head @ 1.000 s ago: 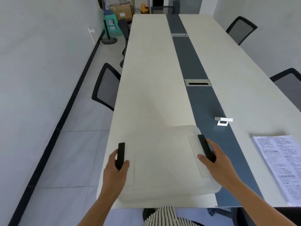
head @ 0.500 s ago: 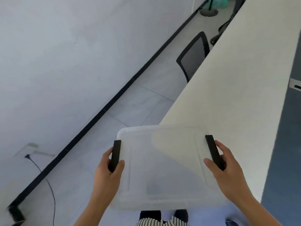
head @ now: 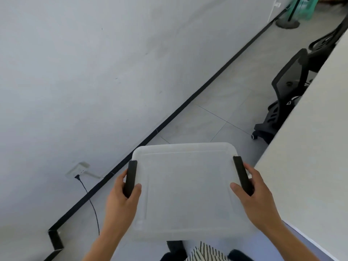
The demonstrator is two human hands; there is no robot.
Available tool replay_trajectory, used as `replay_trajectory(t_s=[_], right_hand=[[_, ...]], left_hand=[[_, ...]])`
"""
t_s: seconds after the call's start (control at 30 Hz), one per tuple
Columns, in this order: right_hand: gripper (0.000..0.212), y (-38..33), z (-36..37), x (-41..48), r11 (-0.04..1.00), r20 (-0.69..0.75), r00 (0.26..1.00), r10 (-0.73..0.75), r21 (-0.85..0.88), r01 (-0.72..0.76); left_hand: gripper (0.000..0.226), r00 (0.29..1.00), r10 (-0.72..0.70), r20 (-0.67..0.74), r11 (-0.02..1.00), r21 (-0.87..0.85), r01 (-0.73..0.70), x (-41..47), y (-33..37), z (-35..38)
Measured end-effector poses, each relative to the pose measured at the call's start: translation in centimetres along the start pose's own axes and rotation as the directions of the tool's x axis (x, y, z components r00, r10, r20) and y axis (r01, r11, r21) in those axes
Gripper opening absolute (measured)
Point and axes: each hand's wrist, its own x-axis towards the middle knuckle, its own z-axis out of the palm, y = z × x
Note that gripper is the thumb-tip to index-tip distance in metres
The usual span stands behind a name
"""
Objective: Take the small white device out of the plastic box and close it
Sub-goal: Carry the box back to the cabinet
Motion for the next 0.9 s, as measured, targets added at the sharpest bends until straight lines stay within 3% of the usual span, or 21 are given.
replay_trajectory(t_s=[0.17,0.37,0.57,0.9], right_hand=[[0.057,-3.8,4.2,2.9,0.999,-0.053,0.998,0.027,0.036,-0.025],[0.059,-5.3,4.2,11.0,0.993,-0.112,0.987,0.112,0.038,-0.108],[0.060,-7.9,3.3,23.0,0.985,-0.155,0.974,0.164,0.074,-0.154],[0.059,-15.3,-1.5,42.2,0.990,-0.202,0.971,0.127,0.080,-0.113]], left_hand=[[0.046,0.998,0.033,0.050,0.999,-0.006,-0.033,7.6,1.1,-2.7],[0.047,0.988,0.039,0.149,0.999,-0.029,-0.035,17.3,4.7,1.2],[0.045,0.980,0.096,0.174,0.995,-0.001,-0.098,28.5,12.5,5.6],[0.045,0.972,0.143,0.185,0.989,-0.054,-0.136,44.0,24.8,12.5]])
